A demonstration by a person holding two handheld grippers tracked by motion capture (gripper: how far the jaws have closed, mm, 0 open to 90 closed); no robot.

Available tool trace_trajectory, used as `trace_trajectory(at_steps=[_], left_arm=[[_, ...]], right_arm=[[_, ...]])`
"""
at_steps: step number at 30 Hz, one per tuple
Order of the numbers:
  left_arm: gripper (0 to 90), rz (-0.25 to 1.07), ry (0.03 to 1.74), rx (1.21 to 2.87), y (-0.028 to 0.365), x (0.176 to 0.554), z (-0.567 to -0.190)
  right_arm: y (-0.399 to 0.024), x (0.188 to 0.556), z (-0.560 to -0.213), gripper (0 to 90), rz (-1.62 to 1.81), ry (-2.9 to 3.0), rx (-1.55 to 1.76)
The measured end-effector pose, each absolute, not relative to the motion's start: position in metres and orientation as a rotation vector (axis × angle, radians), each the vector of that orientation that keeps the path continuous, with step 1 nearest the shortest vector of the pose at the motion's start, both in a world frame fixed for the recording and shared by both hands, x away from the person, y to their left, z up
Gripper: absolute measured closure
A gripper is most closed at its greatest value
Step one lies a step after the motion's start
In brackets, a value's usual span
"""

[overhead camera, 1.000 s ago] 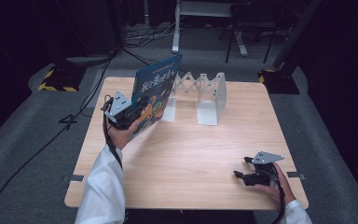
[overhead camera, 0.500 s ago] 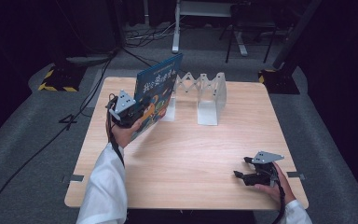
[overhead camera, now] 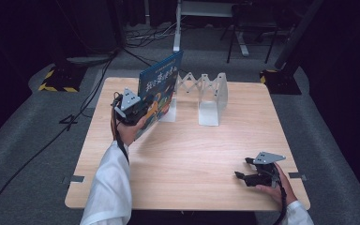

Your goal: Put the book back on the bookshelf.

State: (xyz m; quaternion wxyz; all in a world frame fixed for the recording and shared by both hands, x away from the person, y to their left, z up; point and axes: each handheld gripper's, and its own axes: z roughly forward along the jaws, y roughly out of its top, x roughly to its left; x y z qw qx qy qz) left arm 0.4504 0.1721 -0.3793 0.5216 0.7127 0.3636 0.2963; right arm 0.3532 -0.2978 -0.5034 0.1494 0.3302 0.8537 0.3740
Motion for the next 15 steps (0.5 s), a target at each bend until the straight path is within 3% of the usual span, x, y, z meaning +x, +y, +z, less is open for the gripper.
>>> trace_trajectory(at_steps=[15], left_arm=[[82.8,0.686,0.926,1.654,0.166,0.470,-0.385]], right_arm=[[-0.298,0.354,-0.503,23.1,1.077,2.457,0.946]])
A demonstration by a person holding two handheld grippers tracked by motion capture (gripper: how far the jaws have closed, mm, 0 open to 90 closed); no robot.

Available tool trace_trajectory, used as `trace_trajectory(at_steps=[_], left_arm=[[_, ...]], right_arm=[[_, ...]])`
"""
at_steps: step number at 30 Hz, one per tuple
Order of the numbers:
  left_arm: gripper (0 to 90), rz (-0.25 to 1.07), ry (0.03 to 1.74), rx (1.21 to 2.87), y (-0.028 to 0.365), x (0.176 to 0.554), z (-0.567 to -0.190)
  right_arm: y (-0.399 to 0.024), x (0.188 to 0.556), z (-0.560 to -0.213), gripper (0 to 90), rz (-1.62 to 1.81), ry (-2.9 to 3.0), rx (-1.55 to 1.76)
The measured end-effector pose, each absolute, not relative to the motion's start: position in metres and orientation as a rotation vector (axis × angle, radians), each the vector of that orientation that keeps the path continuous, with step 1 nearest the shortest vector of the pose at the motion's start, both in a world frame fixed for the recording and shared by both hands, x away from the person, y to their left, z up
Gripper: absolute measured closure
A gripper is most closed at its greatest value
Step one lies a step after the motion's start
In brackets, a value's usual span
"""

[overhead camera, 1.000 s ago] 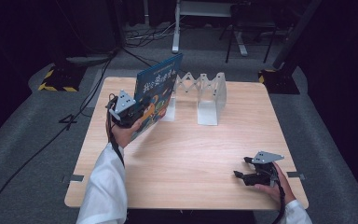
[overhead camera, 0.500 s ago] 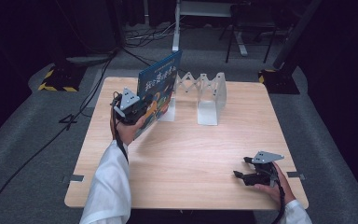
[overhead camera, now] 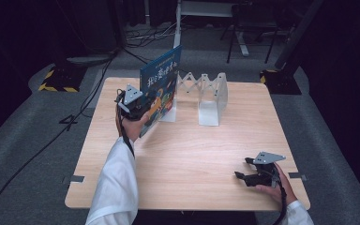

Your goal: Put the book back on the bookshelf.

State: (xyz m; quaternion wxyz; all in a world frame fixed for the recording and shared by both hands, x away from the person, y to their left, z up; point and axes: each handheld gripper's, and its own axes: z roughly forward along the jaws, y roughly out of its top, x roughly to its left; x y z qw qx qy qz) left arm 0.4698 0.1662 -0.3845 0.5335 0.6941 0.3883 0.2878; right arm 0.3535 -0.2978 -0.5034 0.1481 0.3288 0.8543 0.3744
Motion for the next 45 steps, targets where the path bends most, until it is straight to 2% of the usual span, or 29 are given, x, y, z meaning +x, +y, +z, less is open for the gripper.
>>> trace_trajectory(at_steps=[12,21,35,45], left_arm=[[82.7,0.694,0.989,1.578,0.156,0.478,-0.400],[82.6,0.722,1.024,1.588,0.147,0.482,-0.410],[81.1,0.714,1.060,1.563,0.156,0.481,-0.415],[78.5,0.743,1.057,1.607,0.156,0.480,-0.415]], right_arm=[[-0.297,0.353,-0.504,23.0,1.082,2.455,0.942],[-0.297,0.353,-0.504,23.0,1.082,2.457,0.940],[-0.297,0.353,-0.504,22.9,1.084,2.458,0.936],[-0.297,0.353,-0.504,22.8,1.086,2.456,0.939]])
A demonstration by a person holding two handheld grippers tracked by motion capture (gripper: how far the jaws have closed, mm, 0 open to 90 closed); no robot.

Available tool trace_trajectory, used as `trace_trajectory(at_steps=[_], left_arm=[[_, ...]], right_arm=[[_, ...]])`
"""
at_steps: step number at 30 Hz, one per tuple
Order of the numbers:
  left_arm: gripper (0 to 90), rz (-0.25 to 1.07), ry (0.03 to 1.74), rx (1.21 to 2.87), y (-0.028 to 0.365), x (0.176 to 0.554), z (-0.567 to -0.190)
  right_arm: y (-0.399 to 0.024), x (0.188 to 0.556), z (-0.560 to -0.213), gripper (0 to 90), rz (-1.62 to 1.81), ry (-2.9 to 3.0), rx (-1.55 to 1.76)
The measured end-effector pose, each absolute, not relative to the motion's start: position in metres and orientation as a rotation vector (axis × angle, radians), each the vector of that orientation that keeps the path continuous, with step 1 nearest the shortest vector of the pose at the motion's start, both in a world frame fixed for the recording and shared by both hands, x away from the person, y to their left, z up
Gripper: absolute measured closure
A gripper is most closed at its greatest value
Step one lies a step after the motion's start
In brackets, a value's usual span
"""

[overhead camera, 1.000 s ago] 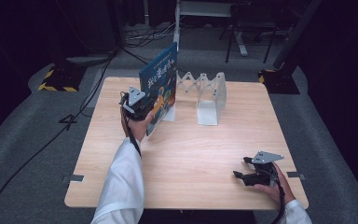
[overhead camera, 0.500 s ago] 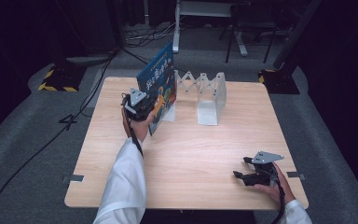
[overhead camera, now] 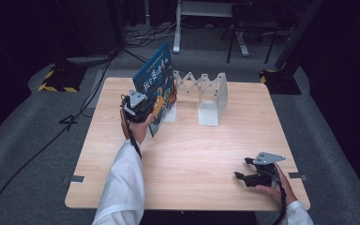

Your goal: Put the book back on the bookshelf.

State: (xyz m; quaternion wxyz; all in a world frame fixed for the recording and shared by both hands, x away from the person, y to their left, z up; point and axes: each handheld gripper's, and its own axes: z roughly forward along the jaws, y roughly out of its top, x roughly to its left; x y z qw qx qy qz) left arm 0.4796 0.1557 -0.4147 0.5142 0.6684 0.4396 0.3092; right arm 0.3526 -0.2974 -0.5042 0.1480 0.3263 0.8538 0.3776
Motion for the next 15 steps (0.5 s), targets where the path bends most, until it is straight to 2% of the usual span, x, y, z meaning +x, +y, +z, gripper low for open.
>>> trace_trajectory(at_steps=[5,15], left_arm=[[79.1,0.702,1.074,1.574,0.1634,0.4801,-0.4180],[79.6,0.715,1.072,1.584,0.1629,0.4794,-0.4174]], right_arm=[[-0.2974,0.3526,-0.5042,22.6,1.088,2.457,0.938],[-0.2973,0.3526,-0.5042,22.3,1.089,2.459,0.936]])
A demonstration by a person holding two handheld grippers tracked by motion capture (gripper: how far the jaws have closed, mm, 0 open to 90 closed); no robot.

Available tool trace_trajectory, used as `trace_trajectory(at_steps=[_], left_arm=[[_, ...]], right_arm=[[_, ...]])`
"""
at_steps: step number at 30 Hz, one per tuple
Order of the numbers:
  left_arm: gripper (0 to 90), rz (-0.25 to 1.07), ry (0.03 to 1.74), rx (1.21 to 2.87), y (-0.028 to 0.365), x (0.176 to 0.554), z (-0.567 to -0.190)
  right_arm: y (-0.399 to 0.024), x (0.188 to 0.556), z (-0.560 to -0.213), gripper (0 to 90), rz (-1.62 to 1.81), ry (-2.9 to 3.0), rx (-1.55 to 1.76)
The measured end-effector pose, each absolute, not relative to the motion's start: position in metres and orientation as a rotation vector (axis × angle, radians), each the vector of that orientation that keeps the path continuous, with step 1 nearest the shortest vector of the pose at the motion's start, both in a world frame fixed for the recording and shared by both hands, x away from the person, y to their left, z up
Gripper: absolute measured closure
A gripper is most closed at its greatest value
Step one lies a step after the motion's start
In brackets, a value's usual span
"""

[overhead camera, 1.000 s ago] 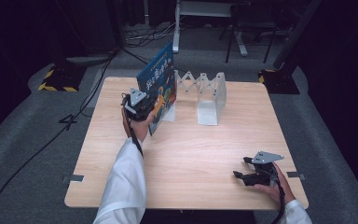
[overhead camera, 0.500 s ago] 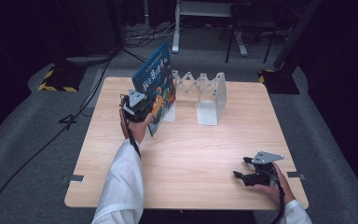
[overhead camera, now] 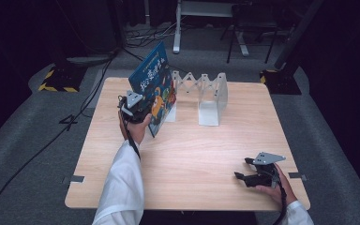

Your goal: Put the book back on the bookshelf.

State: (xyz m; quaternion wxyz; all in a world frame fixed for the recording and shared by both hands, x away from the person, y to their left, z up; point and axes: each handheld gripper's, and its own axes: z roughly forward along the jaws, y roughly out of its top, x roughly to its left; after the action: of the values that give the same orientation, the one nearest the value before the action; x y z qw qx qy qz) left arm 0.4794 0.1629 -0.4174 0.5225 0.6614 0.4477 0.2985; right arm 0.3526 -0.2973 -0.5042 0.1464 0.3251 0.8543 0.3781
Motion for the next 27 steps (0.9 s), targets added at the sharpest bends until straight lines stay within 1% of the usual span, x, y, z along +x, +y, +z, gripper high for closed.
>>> trace_trajectory(at_steps=[3,5,8,9,10,11,12,16,19,22,23,27], left_arm=[[80.3,0.708,1.076,1.577,0.162,0.479,-0.417],[81.0,0.677,1.070,1.571,0.163,0.480,-0.417],[80.2,0.702,1.069,1.581,0.161,0.479,-0.417],[79.1,0.730,1.059,1.591,0.161,0.478,-0.417],[74.0,0.734,1.066,1.592,0.161,0.478,-0.418],[65.7,0.730,1.071,1.590,0.161,0.478,-0.419],[61.1,0.727,1.076,1.581,0.162,0.477,-0.419],[52.6,0.719,1.056,1.573,0.168,0.472,-0.415],[49.4,0.713,1.040,1.572,0.171,0.469,-0.411],[43.4,0.696,1.040,1.586,0.174,0.466,-0.408],[42.2,0.714,1.044,1.600,0.175,0.465,-0.407],[35.7,0.709,1.049,1.602,0.180,0.461,-0.404]], right_arm=[[-0.297,0.353,-0.504,22.3,1.089,2.460,0.936],[-0.297,0.353,-0.504,22.2,1.089,2.460,0.936],[-0.297,0.353,-0.504,22.0,1.089,2.461,0.935],[-0.297,0.353,-0.504,22.0,1.089,2.461,0.934],[-0.297,0.353,-0.504,22.0,1.090,2.463,0.930],[-0.297,0.352,-0.504,22.0,1.092,2.465,0.928],[-0.297,0.352,-0.504,21.9,1.092,2.465,0.927],[-0.297,0.352,-0.504,21.9,1.093,2.465,0.927],[-0.297,0.352,-0.504,21.8,1.093,2.465,0.927],[-0.297,0.352,-0.504,21.7,1.091,2.464,0.927],[-0.297,0.352,-0.504,21.7,1.090,2.463,0.928],[-0.297,0.352,-0.505,21.6,1.090,2.461,0.928]])
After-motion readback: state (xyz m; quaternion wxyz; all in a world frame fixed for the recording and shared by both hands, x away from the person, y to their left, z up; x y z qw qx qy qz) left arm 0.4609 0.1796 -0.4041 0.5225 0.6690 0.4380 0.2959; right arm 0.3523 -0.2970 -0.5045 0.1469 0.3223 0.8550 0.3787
